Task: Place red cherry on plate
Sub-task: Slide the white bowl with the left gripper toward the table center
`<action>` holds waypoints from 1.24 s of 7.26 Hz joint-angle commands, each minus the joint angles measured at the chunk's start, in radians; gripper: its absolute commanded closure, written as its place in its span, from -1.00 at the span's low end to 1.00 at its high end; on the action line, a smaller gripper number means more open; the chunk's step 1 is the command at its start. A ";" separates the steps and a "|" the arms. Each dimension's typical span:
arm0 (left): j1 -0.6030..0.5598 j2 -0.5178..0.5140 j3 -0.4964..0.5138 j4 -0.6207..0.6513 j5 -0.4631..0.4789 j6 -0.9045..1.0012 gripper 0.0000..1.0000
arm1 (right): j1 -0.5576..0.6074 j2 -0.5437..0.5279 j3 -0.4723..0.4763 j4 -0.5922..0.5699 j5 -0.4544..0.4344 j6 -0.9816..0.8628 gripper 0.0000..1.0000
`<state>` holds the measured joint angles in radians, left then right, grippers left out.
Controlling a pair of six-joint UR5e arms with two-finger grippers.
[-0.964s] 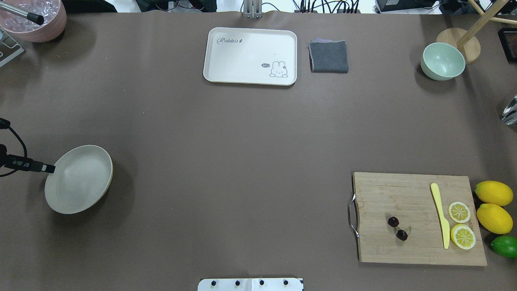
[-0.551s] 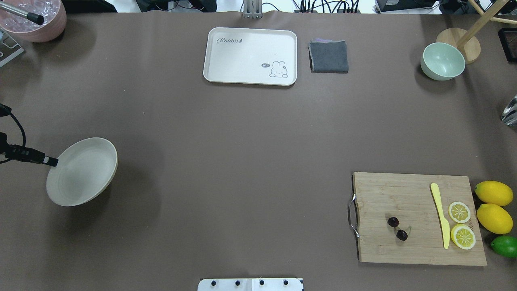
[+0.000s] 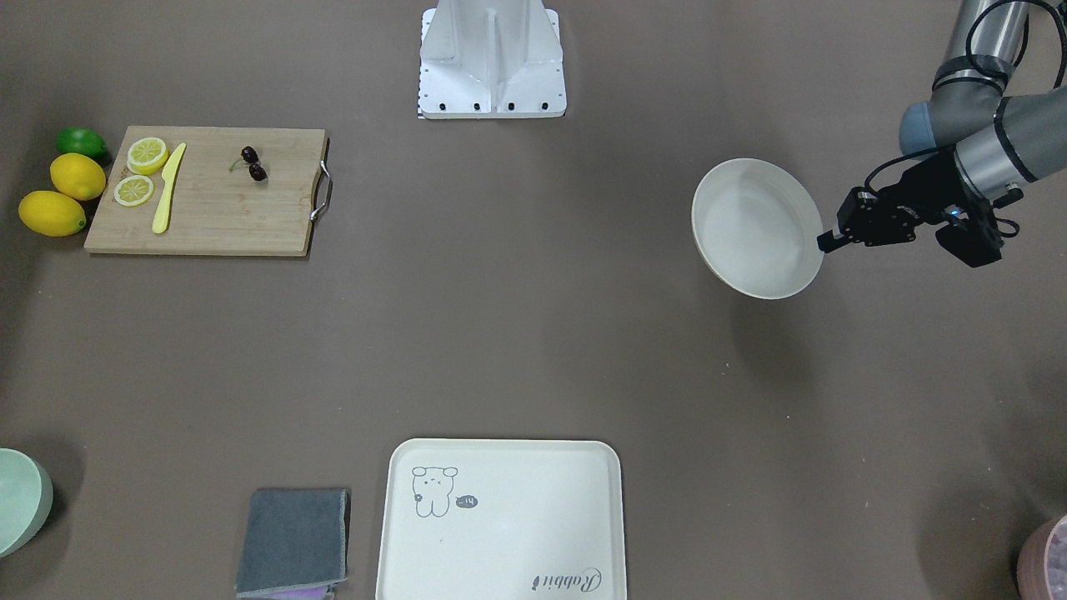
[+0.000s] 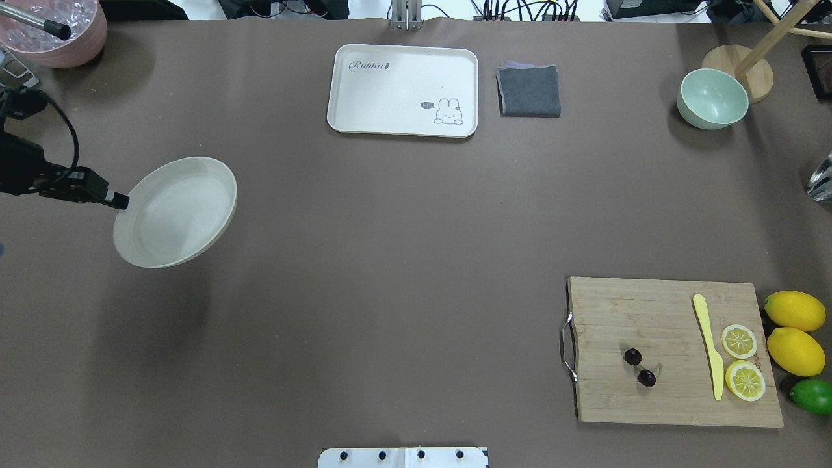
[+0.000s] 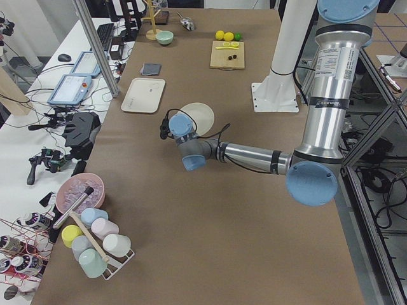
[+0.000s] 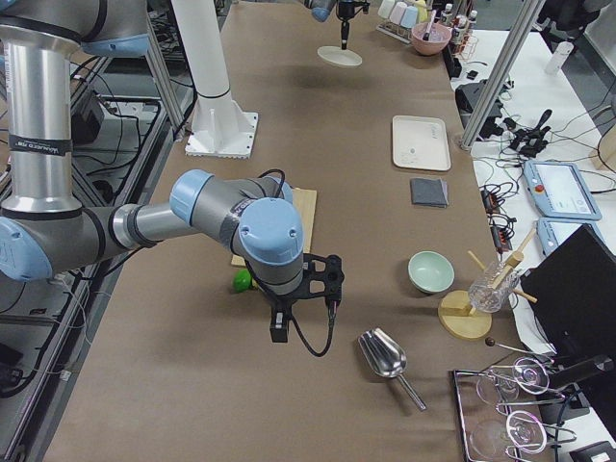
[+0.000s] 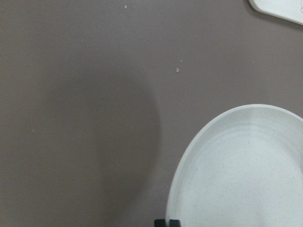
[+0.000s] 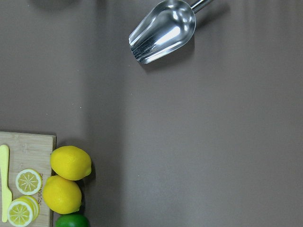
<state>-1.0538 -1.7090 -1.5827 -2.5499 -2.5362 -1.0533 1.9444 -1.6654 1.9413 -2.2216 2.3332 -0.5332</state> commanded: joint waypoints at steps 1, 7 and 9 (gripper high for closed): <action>0.136 -0.113 -0.062 0.193 0.200 0.003 1.00 | 0.001 0.001 0.024 -0.026 -0.002 0.001 -1.00; 0.465 -0.386 -0.093 0.590 0.571 -0.062 1.00 | 0.007 -0.019 0.025 -0.026 -0.003 -0.004 -1.00; 0.491 -0.383 -0.086 0.579 0.571 -0.082 1.00 | 0.014 -0.020 0.025 -0.026 -0.003 -0.010 -1.00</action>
<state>-0.5763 -2.0931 -1.6757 -1.9644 -1.9679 -1.1267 1.9546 -1.6840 1.9665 -2.2474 2.3303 -0.5408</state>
